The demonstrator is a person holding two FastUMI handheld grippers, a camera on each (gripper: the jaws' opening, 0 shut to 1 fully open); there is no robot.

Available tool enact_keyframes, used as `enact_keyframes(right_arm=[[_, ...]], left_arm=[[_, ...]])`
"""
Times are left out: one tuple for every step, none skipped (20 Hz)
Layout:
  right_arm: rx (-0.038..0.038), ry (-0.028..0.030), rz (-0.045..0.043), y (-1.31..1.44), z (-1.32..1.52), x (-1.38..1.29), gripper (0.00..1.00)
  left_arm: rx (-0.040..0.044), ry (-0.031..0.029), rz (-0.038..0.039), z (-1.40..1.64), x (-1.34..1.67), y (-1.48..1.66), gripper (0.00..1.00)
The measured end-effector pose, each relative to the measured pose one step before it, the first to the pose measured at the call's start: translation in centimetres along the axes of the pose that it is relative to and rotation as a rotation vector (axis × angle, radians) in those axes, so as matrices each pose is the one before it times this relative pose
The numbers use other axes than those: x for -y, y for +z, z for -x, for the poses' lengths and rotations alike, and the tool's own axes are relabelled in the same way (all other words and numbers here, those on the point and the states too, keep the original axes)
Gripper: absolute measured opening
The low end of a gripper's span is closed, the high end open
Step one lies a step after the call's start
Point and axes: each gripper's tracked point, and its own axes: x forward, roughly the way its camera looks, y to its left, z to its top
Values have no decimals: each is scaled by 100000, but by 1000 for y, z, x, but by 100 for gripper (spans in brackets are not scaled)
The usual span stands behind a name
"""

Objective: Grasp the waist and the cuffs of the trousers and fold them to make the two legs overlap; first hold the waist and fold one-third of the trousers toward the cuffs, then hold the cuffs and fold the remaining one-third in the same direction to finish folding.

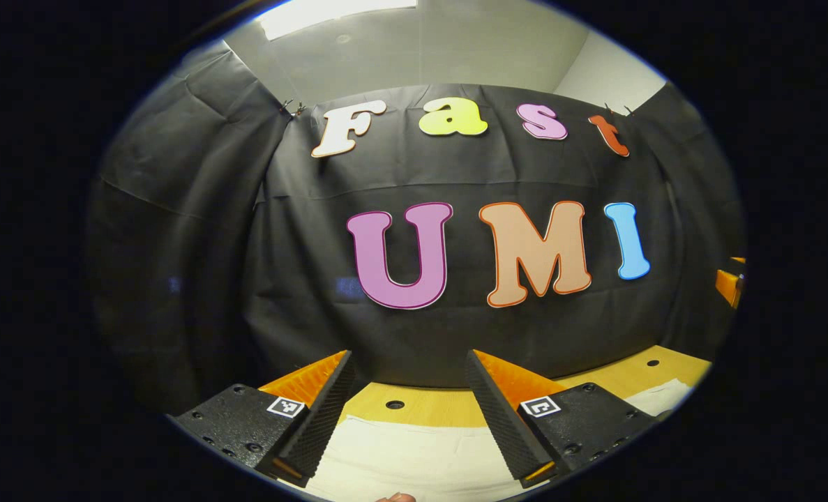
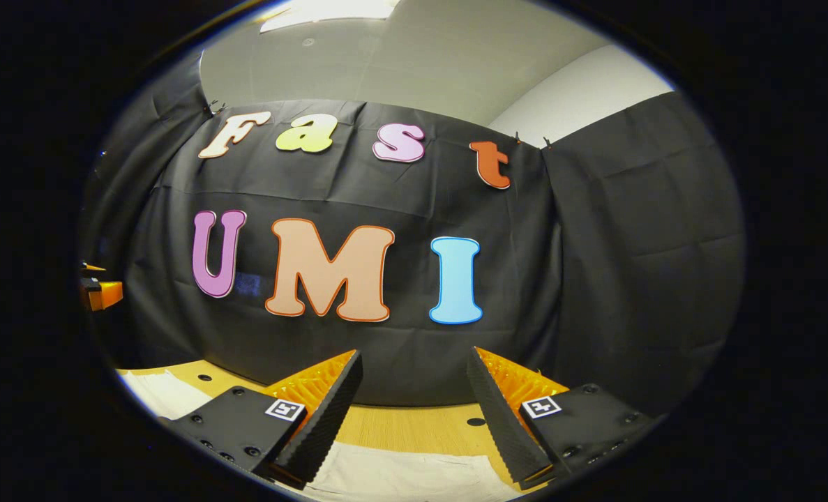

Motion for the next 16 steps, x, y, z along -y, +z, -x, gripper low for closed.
enact_keyframes(right_arm=[[-243, -112, 266, -112, -40, 139, 98], [-451, -258, 264, -134, 93, 243, 97], [-689, -626, 114, -244, -80, 338, 97], [-559, -310, -313, -35, 47, 150, 97], [-352, -255, -539, 31, -8, 85, 98], [-214, -21, -384, -112, -53, 71, 97], [-127, 17, -203, 21, 38, 57, 97], [-23, 95, 71, -78, 97, 28, 97], [75, 122, 166, -7, 19, 34, 97], [-216, 344, 175, -156, -3, -35, 97], [-461, 280, 215, -155, 55, 16, 98], [-639, 327, 158, -210, 3, 39, 97], [-936, 180, -94, -212, -14, 114, 97], [-787, 1026, 91, -214, 121, -16, 98], [-436, 934, 1292, -107, 25, 150, 98], [-264, 217, 2762, -225, 104, 618, 97]], left_arm=[[-23, 92, -104, -51, -25, -147, 96], [115, 369, 48, 69, -108, -23, 95], [-33, 64, 181, 38, -51, 4, 96], [-258, 70, 118, -16, 2, -84, 95], [-185, 78, 152, -32, 30, 35, 95], [-96, 58, 121, 48, 69, -54, 96], [-89, 109, -34, 124, 64, -104, 96], [-14, 50, -97, -3, 15, 44, 96], [-128, 50, -177, 79, -65, -4, 96], [34, 78, -180, 48, 54, -83, 96], [27, 124, -137, 23, -28, 57, 96], [-71, 116, -109, 66, -37, -27, 95], [-302, 131, -303, 21, -17, -54, 95], [-126, 10, -261, 110, 33, -76, 95], [-28, -167, -208, -44, -19, 123, 95], [-4, 54, -283, -109, 29, 171, 96]])
